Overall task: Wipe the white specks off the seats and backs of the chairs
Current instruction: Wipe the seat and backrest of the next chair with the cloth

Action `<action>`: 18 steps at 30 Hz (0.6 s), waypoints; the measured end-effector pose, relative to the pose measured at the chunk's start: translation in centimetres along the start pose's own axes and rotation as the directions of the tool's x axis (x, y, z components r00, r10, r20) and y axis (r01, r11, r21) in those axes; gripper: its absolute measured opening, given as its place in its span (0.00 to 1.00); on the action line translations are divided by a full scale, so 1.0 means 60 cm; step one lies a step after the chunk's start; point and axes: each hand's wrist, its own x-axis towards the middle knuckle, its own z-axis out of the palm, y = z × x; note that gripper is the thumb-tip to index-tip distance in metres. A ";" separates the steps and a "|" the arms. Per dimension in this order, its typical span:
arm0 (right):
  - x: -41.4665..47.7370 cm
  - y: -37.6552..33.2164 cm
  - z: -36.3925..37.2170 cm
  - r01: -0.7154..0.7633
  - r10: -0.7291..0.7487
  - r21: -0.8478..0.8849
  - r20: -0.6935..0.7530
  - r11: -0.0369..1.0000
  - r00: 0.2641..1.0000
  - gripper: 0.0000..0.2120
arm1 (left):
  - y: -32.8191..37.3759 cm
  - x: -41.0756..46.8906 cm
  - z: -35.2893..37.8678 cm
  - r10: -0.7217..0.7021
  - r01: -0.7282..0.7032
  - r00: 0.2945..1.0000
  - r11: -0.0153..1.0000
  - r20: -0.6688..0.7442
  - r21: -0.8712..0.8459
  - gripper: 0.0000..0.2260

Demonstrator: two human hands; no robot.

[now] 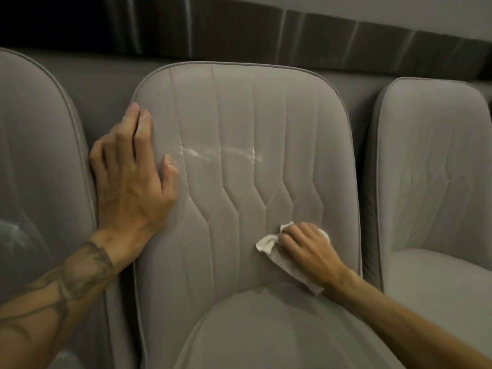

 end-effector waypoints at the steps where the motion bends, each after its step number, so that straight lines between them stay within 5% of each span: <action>1: 0.026 0.021 -0.008 -0.013 0.013 -0.006 -0.037 1.000 0.999 0.09 | 0.000 0.000 0.000 0.000 0.000 1.000 1.000 -0.002 0.001 0.30; 3: 0.112 0.071 -0.036 -0.159 0.152 -0.018 -0.205 0.987 0.967 0.12 | 0.000 0.000 0.001 0.000 0.000 1.000 1.000 -0.004 0.000 0.30; 5: 0.203 0.126 -0.070 -0.383 0.360 0.013 -0.375 0.924 0.854 0.13 | -0.001 0.000 0.001 -0.003 0.003 1.000 1.000 -0.007 0.000 0.30; 7: 0.250 0.148 -0.086 -0.515 0.505 0.109 -0.441 0.850 0.741 0.12 | -0.001 0.001 0.002 -0.001 0.001 1.000 1.000 -0.007 -0.005 0.30; 9: 0.238 0.119 -0.066 -0.541 0.541 0.143 -0.453 0.828 0.709 0.12 | -0.001 0.000 0.002 -0.001 0.001 1.000 1.000 -0.008 -0.011 0.30; 11: 0.177 0.059 -0.035 -0.436 0.458 0.149 -0.383 0.888 0.802 0.12 | -0.001 -0.001 0.002 -0.002 0.002 1.000 1.000 -0.009 -0.010 0.30; 14: 0.064 -0.007 -0.001 -0.085 0.093 0.071 -0.123 0.994 0.988 0.07 | 0.001 0.000 0.001 0.001 -0.001 1.000 1.000 -0.005 -0.003 0.30; 16: 0.052 0.016 -0.005 0.048 -0.047 0.033 -0.034 0.998 0.998 0.08 | 0.000 -0.001 0.000 -0.002 0.002 1.000 1.000 -0.002 -0.006 0.30; 18: 0.101 0.058 -0.021 -0.019 0.021 0.020 -0.125 1.000 0.992 0.08 | -0.001 0.002 0.000 -0.003 0.003 1.000 1.000 -0.006 -0.007 0.30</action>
